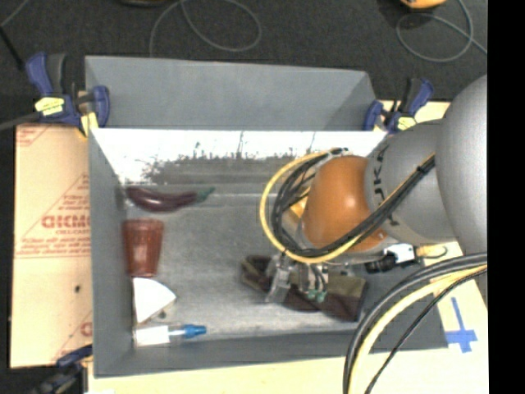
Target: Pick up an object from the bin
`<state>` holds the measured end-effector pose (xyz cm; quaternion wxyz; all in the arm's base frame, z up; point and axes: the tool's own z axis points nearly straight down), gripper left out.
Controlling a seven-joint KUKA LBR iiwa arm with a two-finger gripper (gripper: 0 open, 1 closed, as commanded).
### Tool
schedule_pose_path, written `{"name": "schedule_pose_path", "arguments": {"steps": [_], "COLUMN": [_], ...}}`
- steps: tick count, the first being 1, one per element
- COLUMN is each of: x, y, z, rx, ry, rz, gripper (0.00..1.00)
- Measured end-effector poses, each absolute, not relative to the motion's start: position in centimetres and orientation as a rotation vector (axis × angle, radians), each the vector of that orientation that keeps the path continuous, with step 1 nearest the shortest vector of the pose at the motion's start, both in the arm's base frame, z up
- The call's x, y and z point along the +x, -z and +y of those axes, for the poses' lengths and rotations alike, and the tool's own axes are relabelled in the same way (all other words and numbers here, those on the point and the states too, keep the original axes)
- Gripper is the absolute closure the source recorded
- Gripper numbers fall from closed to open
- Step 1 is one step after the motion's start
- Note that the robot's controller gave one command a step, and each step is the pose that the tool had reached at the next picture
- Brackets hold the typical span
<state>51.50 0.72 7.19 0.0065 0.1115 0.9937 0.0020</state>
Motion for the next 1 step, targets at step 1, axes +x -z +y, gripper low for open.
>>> {"name": "schedule_pose_path", "arguments": {"steps": [1], "x": [51.5], "y": [-7.19], "z": [0.72], "rx": [0.349], "ry": [-0.006], "rz": [3.109], "gripper": [1.0]}}
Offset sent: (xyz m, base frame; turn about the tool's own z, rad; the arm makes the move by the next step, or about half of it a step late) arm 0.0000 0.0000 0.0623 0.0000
